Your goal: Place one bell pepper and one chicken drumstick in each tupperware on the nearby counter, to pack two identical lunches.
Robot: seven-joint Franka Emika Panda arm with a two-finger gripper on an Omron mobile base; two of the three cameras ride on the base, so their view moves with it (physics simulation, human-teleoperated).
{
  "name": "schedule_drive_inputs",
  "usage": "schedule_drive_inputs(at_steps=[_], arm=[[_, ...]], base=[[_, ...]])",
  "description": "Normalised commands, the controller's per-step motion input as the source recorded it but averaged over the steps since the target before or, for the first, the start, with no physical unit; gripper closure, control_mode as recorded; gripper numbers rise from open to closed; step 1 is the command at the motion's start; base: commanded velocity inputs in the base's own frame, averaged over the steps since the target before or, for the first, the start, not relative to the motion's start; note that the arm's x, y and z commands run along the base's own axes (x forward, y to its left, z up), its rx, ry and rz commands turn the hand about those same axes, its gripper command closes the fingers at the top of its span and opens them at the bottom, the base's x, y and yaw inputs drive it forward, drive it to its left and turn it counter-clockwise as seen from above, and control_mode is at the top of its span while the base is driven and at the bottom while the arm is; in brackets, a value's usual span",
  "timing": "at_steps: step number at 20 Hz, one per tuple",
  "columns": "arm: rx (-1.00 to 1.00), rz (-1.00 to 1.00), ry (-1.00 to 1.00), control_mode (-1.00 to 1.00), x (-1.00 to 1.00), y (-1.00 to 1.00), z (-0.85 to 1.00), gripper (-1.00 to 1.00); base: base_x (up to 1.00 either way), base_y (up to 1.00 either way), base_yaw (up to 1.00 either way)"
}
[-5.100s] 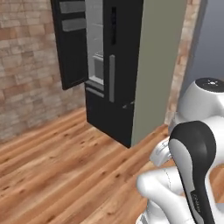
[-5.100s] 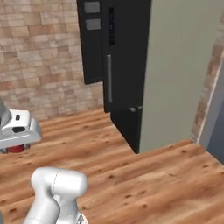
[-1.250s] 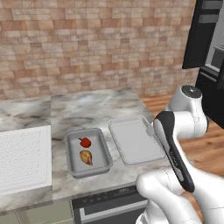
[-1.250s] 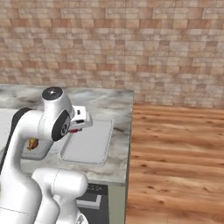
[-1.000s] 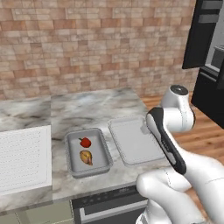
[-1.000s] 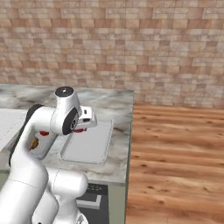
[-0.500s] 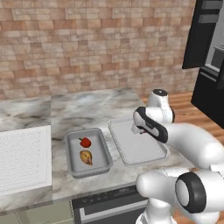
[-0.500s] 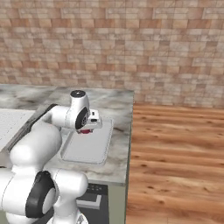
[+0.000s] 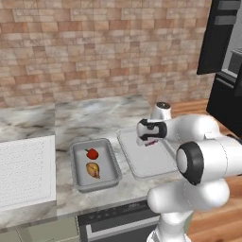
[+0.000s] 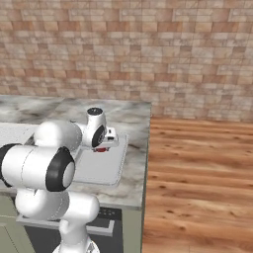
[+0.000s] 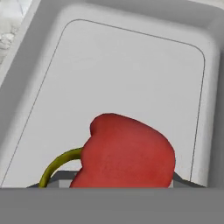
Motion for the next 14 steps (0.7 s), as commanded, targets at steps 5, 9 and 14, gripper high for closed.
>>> schedule_drive_inputs(at_steps=[5,9,14], arm=[[0.00,0.00,0.00,-1.00,0.37,0.00,-0.48,1.00],[0.00,0.00,0.00,-1.00,0.45,0.00,-0.19,-1.00],[0.00,0.00,0.00,-1.00,0.42,0.00,-0.12,-1.00]], base=[[0.00,0.00,0.00],[0.00,0.00,0.00],[0.00,0.00,0.00]])
